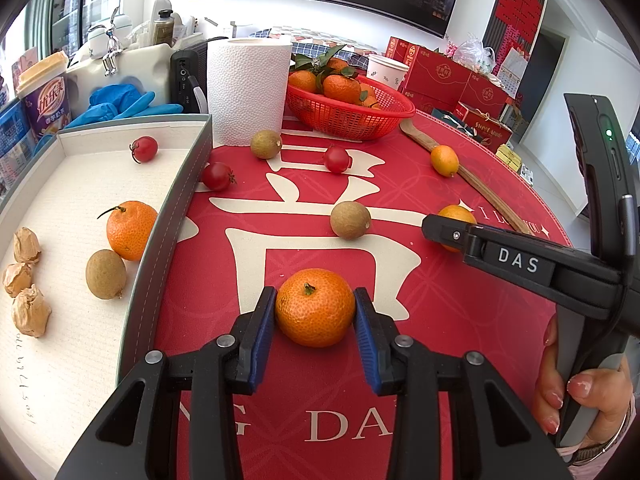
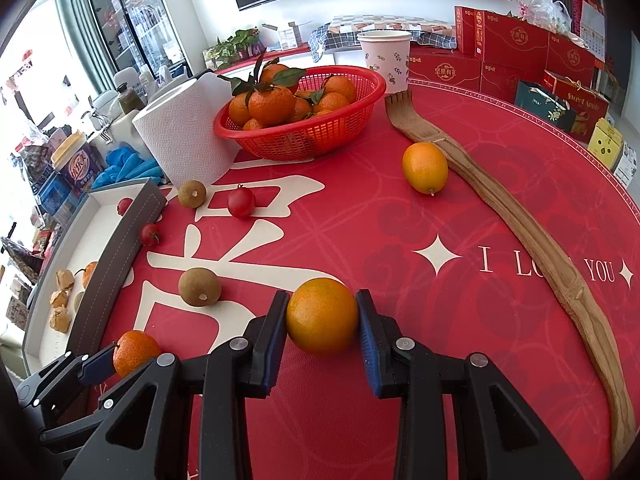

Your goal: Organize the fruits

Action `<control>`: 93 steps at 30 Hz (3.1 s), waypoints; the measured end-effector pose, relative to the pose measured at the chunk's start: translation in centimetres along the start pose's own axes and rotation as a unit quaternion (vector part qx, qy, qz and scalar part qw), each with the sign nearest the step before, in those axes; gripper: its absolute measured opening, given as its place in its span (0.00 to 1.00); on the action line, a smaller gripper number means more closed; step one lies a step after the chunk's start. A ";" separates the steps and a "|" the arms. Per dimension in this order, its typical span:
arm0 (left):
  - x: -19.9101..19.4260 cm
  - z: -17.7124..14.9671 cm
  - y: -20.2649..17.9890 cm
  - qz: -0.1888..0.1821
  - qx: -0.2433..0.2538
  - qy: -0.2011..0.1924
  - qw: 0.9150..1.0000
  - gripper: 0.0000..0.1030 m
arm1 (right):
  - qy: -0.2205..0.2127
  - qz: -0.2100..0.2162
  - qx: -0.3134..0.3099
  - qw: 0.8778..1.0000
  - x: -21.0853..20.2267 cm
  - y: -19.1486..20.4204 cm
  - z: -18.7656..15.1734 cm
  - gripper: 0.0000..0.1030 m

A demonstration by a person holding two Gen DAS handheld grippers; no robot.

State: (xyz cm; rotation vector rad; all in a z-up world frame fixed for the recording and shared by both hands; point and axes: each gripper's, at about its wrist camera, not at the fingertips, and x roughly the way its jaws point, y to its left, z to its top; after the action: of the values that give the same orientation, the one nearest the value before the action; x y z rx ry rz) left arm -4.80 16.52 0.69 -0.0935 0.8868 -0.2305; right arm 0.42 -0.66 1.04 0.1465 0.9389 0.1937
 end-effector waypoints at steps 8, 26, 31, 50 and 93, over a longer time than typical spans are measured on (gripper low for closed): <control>-0.2 0.1 0.2 -0.006 -0.007 -0.005 1.000 0.40 | -0.002 0.004 0.012 1.000 -0.1 -0.4 0.0 0.34; -2.1 0.3 -0.3 0.021 0.014 -0.058 0.998 0.40 | -0.009 0.012 0.016 1.000 -0.3 -0.5 0.1 0.34; -2.1 0.3 -0.2 0.022 0.012 -0.060 0.998 0.40 | -0.009 0.012 0.016 1.000 -0.3 -0.5 0.1 0.34; -4.9 1.2 0.8 0.037 0.004 -0.113 0.993 0.40 | -0.039 0.032 0.010 0.999 -1.3 0.2 0.2 0.34; -8.6 0.7 13.6 0.125 -0.137 -0.128 0.974 0.40 | -0.020 0.097 -0.106 0.989 -1.2 15.2 1.4 0.34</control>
State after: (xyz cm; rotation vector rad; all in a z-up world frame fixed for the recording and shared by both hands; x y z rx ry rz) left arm -7.35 31.76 5.28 -0.2608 0.6604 0.1392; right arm -0.68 13.85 5.94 0.0444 0.8578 0.4664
